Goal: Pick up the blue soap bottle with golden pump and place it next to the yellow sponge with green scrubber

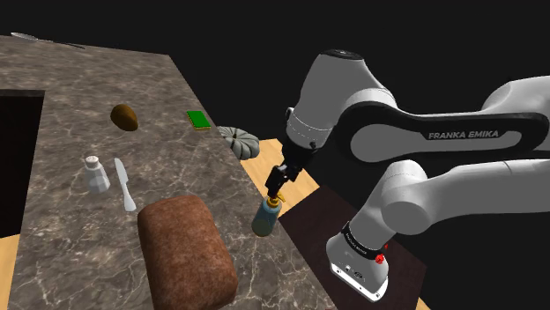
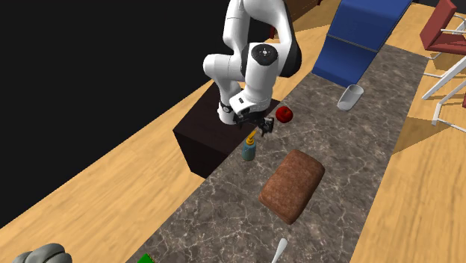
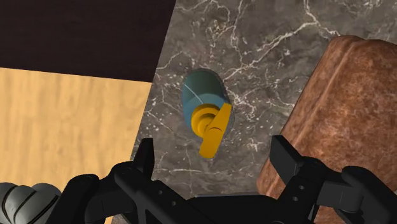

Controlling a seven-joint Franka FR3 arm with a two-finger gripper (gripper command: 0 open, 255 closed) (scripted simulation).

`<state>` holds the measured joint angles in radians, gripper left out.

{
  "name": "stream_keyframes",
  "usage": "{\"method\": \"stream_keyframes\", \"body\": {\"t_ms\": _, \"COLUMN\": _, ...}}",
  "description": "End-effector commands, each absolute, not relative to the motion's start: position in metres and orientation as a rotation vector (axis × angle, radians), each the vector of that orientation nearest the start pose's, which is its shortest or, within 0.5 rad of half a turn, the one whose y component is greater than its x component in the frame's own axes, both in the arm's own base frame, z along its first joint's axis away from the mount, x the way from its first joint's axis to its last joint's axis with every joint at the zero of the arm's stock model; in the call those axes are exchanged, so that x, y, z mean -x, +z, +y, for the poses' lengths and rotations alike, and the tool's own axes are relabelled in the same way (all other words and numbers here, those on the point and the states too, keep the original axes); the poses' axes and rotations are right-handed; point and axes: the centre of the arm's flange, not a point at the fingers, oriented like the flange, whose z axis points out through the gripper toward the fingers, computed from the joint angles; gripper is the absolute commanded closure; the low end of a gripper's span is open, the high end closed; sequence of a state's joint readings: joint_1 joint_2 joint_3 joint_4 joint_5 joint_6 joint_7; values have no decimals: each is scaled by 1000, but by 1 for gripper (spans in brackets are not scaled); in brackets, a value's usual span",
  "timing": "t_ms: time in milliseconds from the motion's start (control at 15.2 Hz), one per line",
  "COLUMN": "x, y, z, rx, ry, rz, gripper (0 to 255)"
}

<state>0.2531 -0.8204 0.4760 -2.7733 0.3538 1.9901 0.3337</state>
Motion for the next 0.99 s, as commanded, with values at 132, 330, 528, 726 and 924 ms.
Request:
{"method": "stream_keyframes", "body": {"t_ms": 132, "x": -230, "y": 391, "z": 218, "rx": 3152, "ry": -18, "rz": -171, "gripper": 0}}
{"method": "stream_keyframes", "body": {"t_ms": 330, "x": -231, "y": 372, "z": 218, "rx": 3152, "ry": -18, "rz": -171, "gripper": 0}}
{"method": "stream_keyframes", "body": {"t_ms": 528, "x": -231, "y": 372, "z": 218, "rx": 3152, "ry": -18, "rz": -171, "gripper": 0}}
{"method": "stream_keyframes", "body": {"t_ms": 726, "x": -231, "y": 372, "z": 218, "rx": 3152, "ry": -18, "rz": -171, "gripper": 0}}
{"method": "stream_keyframes", "body": {"t_ms": 924, "x": -230, "y": 372, "z": 218, "rx": 3153, "ry": -18, "rz": -171, "gripper": 255}}
